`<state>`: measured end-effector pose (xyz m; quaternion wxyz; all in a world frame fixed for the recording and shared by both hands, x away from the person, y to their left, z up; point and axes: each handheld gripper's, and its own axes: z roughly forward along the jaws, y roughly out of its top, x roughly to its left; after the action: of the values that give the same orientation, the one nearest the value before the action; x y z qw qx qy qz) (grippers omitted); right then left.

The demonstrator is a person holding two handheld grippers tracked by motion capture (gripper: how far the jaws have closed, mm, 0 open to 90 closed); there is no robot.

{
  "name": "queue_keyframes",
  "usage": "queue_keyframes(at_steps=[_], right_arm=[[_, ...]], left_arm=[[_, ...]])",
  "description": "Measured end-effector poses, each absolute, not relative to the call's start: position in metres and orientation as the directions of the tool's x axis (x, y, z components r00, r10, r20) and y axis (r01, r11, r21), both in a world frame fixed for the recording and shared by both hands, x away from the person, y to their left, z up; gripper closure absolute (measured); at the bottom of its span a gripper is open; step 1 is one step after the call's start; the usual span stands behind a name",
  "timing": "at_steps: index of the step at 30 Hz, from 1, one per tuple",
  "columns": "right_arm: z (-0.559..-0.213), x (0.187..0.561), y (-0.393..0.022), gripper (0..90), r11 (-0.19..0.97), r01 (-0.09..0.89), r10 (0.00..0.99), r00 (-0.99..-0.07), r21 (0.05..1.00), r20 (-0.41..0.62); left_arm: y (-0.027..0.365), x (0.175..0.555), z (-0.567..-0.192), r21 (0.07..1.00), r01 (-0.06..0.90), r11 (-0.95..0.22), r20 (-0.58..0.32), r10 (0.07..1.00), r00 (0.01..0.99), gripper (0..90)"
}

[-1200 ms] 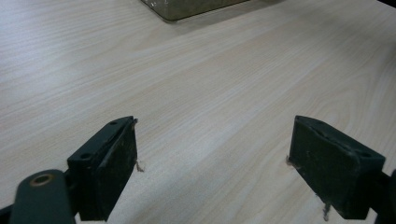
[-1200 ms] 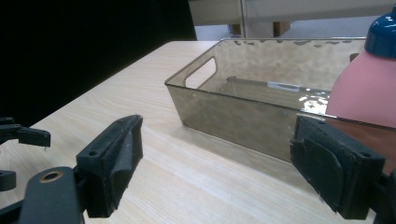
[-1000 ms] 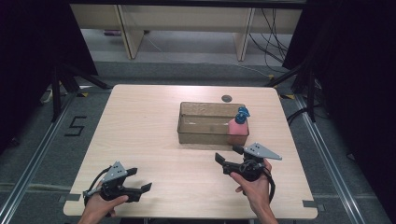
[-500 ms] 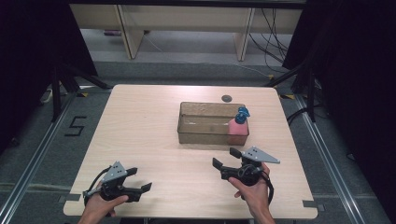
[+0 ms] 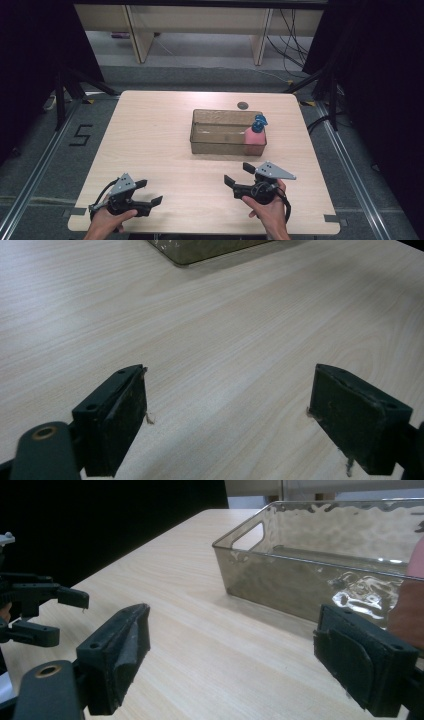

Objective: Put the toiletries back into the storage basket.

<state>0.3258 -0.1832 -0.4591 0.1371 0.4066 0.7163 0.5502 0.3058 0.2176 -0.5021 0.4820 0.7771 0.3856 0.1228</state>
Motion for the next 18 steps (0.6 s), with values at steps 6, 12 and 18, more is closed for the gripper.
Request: queue_keyframes(at_steps=[6,12,18], right_arm=[[-0.462,0.321,-0.181,15.3,0.081,0.439,0.731,-0.636,0.895,0.246],[-0.466,0.318,-0.180,15.3,0.097,0.417,0.713,-0.663,0.904,0.229],[-0.471,0.311,-0.181,15.3,0.113,0.449,0.714,-0.657,0.886,0.241]], left_arm=[[0.218,0.306,-0.502,0.845,0.478,-0.240,-0.179,0.715,0.676,14.7],[0.217,0.305,-0.502,0.843,0.479,-0.245,-0.175,0.717,0.675,14.7],[0.217,0.305,-0.502,0.844,0.478,-0.241,-0.181,0.712,0.679,14.7]])
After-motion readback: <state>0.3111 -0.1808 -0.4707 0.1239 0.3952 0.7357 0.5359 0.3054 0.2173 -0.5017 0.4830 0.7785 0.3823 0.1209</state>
